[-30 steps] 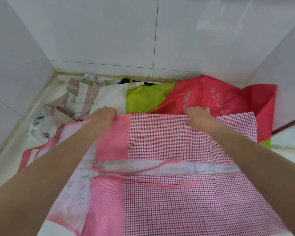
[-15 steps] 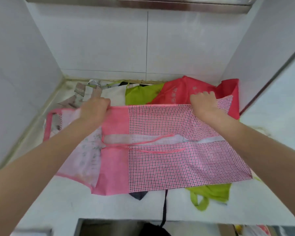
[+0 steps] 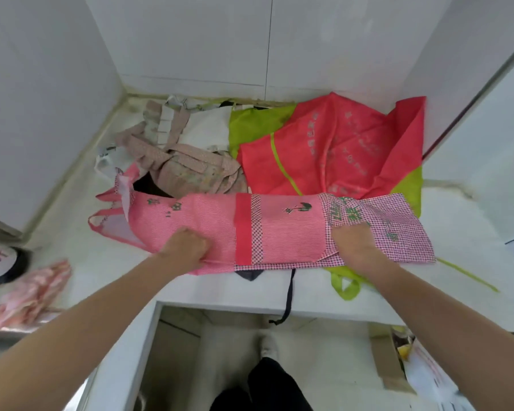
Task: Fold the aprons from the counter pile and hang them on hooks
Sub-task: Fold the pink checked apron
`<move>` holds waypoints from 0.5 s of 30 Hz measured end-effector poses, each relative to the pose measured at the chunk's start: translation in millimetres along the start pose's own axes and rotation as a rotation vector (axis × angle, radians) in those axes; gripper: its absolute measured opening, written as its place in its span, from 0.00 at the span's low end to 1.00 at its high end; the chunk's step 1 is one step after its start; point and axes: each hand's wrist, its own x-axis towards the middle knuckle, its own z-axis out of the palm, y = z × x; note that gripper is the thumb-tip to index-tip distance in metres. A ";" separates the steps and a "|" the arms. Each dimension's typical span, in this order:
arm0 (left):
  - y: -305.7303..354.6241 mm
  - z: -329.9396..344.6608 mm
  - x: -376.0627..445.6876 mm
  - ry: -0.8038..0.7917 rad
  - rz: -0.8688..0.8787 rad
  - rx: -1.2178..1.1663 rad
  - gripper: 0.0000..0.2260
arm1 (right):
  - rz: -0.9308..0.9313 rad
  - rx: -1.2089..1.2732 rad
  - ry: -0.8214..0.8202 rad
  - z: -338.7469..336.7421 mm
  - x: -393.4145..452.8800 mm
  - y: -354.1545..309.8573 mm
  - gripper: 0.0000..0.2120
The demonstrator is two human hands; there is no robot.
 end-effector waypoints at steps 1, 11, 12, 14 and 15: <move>0.0 3.1 1.3 -0.011 0.017 -0.026 0.09 | 0.019 -0.007 0.018 2.4 2.1 -0.9 0.15; 3.5 20.4 8.7 0.084 0.209 -0.230 0.10 | 0.035 -0.018 0.049 16.2 15.5 -1.9 0.15; 6.8 18.2 8.9 0.089 0.213 -0.195 0.12 | 0.031 -0.013 0.048 16.6 15.8 -2.5 0.15; 13.7 13.6 10.7 0.103 0.212 -0.097 0.14 | 0.024 0.005 0.033 18.1 16.2 -3.6 0.16; 17.1 12.5 12.5 0.114 0.225 -0.057 0.15 | 0.018 0.016 0.013 20.2 15.9 -3.9 0.18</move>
